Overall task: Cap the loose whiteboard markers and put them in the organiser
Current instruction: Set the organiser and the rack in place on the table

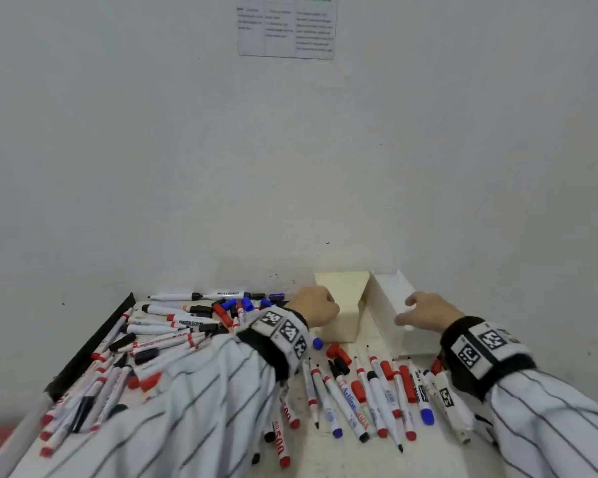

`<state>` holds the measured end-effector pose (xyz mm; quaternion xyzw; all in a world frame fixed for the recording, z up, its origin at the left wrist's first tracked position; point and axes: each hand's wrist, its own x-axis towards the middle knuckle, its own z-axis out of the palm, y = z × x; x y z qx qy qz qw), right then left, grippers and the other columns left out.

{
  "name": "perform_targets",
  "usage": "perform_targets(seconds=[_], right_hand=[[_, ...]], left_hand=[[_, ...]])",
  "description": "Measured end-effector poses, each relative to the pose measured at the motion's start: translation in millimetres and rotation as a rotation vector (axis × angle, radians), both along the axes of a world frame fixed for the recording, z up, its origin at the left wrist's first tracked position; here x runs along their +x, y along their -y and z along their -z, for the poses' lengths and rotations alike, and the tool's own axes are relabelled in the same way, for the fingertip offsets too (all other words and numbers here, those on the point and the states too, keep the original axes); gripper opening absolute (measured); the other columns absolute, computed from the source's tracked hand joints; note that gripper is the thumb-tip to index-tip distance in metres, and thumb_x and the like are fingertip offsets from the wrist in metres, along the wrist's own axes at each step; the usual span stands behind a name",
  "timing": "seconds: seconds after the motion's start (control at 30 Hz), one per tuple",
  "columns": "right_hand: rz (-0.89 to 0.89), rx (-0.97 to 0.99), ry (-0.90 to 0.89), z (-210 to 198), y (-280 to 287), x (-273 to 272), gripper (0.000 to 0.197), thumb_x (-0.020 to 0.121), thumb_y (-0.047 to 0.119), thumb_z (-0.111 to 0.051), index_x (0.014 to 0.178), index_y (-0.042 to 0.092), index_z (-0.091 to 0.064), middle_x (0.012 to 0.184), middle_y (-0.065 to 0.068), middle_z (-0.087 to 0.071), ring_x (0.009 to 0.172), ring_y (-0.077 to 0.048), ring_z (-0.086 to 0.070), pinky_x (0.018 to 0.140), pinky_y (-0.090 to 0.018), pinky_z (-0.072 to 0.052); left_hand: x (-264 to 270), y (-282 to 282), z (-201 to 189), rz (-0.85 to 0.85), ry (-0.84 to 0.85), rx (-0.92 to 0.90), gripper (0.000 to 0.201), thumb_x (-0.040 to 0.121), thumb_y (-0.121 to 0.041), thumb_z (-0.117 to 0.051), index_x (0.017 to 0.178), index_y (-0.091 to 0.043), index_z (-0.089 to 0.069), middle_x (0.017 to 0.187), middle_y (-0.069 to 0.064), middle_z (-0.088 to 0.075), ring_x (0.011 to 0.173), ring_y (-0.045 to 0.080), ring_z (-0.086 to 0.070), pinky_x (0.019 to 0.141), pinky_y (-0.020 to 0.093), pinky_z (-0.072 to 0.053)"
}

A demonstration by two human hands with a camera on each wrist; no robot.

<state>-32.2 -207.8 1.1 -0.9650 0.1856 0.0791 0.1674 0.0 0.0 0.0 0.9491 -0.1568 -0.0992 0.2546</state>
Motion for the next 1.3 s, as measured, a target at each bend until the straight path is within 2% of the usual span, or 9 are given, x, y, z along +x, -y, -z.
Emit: perform_targets(seconds=[0.1,0.27,0.33,0.47,0.63,0.8,1.03,1.17,1.3], right_hand=[[0.085,-0.117,-0.079,16,11,12,0.084,0.074,0.054,-0.066,0.141,0.02,-0.029,0.137,-0.013,-0.035,0.125,-0.032,-0.037,0.104,-0.039,-0.036],[0.12,0.046,-0.101,38,26,29,0.109,0.06,0.054,-0.079,0.142,0.018,-0.017,0.132,-0.013,-0.041,0.117,-0.03,-0.048,0.096,-0.04,-0.044],[0.115,0.061,-0.11,40,27,33,0.109,0.06,0.047,-0.081,0.141,0.017,-0.015,0.131,-0.013,-0.038,0.115,-0.03,-0.049,0.089,-0.036,-0.047],[0.143,0.07,-0.05,22,29,35,0.09,0.068,0.042,-0.076,0.138,0.018,-0.025,0.125,-0.012,-0.029,0.112,-0.033,-0.046,0.087,-0.036,-0.047],[0.167,0.098,0.273,-21,35,34,0.077,0.068,0.044,-0.073,0.131,0.018,-0.037,0.124,-0.015,-0.033,0.111,-0.035,-0.045,0.097,-0.045,-0.043],[0.155,0.096,0.561,-55,30,41,0.066,0.069,0.041,-0.074,0.117,0.013,-0.039,0.12,-0.013,-0.034,0.104,-0.034,-0.045,0.094,-0.042,-0.038],[0.095,0.11,0.59,-37,20,58,0.049,0.068,0.058,-0.069,0.084,0.014,-0.052,0.103,-0.008,-0.049,0.088,-0.027,-0.053,0.084,-0.04,-0.047],[0.087,0.0,0.429,-40,21,60,0.053,0.065,0.069,-0.057,0.099,0.029,-0.055,0.108,0.003,-0.053,0.105,-0.026,-0.05,0.096,-0.046,-0.036],[-0.035,0.127,0.337,-36,23,58,0.069,0.07,0.038,-0.072,0.13,0.023,-0.042,0.137,-0.012,-0.029,0.125,-0.033,-0.032,0.096,-0.04,-0.038]], left_hand=[[18,27,14,-0.064,0.02,0.104,0.045,0.093,-0.028,-0.043,0.136,-0.012,-0.043,0.14,0.012,-0.04,0.128,0.029,-0.04,0.103,0.038,-0.038],[34,66,36,-0.197,0.06,0.243,0.059,0.094,-0.046,-0.037,0.141,-0.012,-0.03,0.15,0.023,-0.016,0.137,0.041,-0.016,0.112,0.048,-0.019],[40,74,43,-0.243,0.021,0.236,0.067,0.092,-0.053,-0.036,0.143,-0.011,-0.024,0.153,0.026,-0.004,0.14,0.043,-0.008,0.113,0.05,-0.012],[45,83,47,-0.298,-0.024,0.18,0.071,0.089,-0.049,-0.049,0.142,-0.013,-0.018,0.152,0.029,0.006,0.138,0.044,-0.013,0.109,0.048,-0.022],[46,83,47,-0.35,-0.02,0.077,0.051,0.096,-0.038,-0.038,0.14,-0.016,-0.023,0.152,0.028,0.001,0.133,0.045,-0.019,0.11,0.048,-0.017],[48,72,44,-0.375,-0.007,-0.187,0.049,0.099,-0.037,-0.031,0.145,-0.022,-0.019,0.145,0.017,-0.022,0.126,0.04,-0.034,0.105,0.044,-0.027],[50,67,57,-0.25,-0.058,-0.38,0.051,0.098,-0.024,-0.035,0.146,-0.023,-0.016,0.141,0.021,-0.025,0.12,0.038,-0.043,0.103,0.044,-0.037],[52,62,61,-0.182,-0.122,-0.398,0.048,0.098,-0.021,-0.031,0.144,-0.023,-0.014,0.143,0.017,-0.016,0.122,0.038,-0.04,0.107,0.044,-0.032],[55,59,60,-0.22,-0.164,-0.426,0.052,0.098,-0.014,-0.031,0.145,-0.02,-0.009,0.145,0.018,-0.018,0.124,0.035,-0.04,0.105,0.041,-0.032]])
